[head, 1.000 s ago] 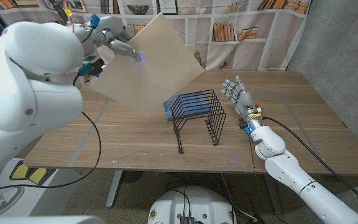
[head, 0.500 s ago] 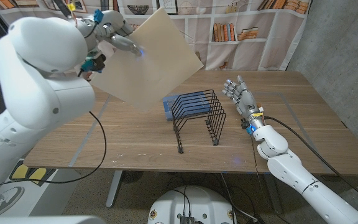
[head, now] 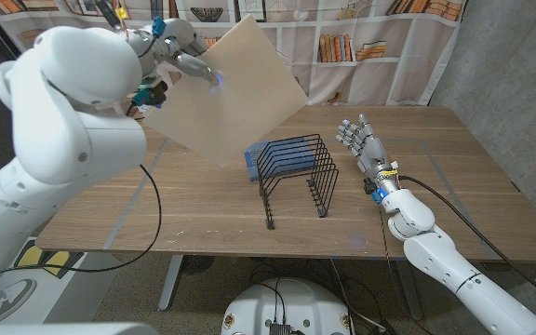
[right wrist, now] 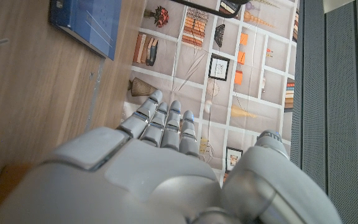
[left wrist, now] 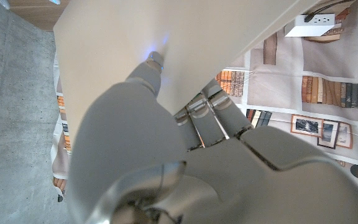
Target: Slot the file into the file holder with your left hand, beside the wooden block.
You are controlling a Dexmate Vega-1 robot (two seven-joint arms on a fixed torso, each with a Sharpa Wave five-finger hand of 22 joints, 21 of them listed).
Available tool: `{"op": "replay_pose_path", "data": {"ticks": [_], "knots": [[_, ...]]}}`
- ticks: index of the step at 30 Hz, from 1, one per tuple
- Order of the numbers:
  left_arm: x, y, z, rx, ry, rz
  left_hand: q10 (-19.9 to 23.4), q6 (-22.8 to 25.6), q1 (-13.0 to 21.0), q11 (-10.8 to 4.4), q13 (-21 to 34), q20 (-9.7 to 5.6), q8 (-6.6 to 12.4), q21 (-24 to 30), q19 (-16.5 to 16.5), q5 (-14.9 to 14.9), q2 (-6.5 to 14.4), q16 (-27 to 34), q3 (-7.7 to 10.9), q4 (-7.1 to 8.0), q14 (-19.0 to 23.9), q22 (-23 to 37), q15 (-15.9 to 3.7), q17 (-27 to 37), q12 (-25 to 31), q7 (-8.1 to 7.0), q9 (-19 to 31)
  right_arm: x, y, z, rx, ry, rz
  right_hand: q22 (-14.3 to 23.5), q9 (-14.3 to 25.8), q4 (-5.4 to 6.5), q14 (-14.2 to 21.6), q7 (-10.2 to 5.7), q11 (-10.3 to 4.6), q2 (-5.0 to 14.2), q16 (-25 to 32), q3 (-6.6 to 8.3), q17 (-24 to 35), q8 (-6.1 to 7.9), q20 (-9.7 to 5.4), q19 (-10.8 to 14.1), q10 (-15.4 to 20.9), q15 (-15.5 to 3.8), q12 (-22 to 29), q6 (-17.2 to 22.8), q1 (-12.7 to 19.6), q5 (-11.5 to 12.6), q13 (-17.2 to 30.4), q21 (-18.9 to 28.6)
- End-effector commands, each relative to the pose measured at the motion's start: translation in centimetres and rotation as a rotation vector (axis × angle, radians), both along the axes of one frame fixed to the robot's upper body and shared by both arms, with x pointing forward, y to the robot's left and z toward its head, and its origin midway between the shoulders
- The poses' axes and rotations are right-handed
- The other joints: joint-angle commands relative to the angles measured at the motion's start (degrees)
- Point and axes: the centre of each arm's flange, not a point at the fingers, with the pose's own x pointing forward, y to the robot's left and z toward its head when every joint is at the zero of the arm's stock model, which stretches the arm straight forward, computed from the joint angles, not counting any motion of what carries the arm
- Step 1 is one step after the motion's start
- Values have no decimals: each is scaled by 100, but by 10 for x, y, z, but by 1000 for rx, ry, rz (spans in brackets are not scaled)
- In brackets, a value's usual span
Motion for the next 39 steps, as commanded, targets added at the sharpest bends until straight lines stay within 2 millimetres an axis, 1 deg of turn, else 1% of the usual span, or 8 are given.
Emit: {"op": "replay_pose_path", "data": {"ticks": [1, 9, 24, 28, 39], "knots": [[13, -2, 0, 3, 12, -16, 25, 84, 1, 2, 16, 10, -21, -4, -14, 37, 18, -30, 45, -11, 30, 29, 27, 26, -9, 123, 9, -1, -3, 1, 1, -4, -7, 25, 22, -13, 38, 7, -17, 59, -7, -9, 25, -7, -130, 44, 33, 12, -1, 41, -7, 40, 13, -17], [25, -7, 0, 6, 40, -44, 40, 93, -10, 23, 24, 7, -23, -4, -14, 38, 18, -28, 60, -6, 33, 31, 16, 27, -10, 113, 14, -2, -5, 1, 4, -6, -10, 26, 22, -16, 43, 3, -15, 64, -6, -10, 25, -7, -129, 48, 28, 15, -3, 40, -6, 40, 13, -27], [24, -8, 0, 15, 39, -63, 12, 87, -21, 9, 37, 11, -33, -7, -21, 41, 14, -30, 90, -6, 22, 33, 30, 28, -34, 121, 27, 0, -6, 0, 10, -1, -11, 26, 22, -21, 44, 2, -9, 70, -7, -12, 24, -7, -130, 57, 28, 15, -5, 41, -6, 40, 13, -44], [26, -9, 1, 15, 48, -70, 14, 78, -20, 30, 46, 17, -38, -9, -25, 42, 15, -25, 102, -8, 31, 33, 38, 29, -35, 122, 33, 1, -5, 0, 11, -2, -9, 26, 22, -22, 45, 1, -6, 71, -7, -12, 24, -6, -130, 59, 34, 16, -2, 43, -5, 40, 13, -49], [34, -12, 1, 14, 75, -80, 18, 89, -26, 13, 55, 18, -39, -7, -20, 42, 10, -29, 124, -8, 19, 34, 32, 29, -42, 135, 44, -1, -5, -2, 16, -3, -19, 27, 22, -25, 46, 3, -15, 75, -7, -15, 24, -6, -130, 67, 32, 16, -4, 43, -7, 40, 13, -63]]}}
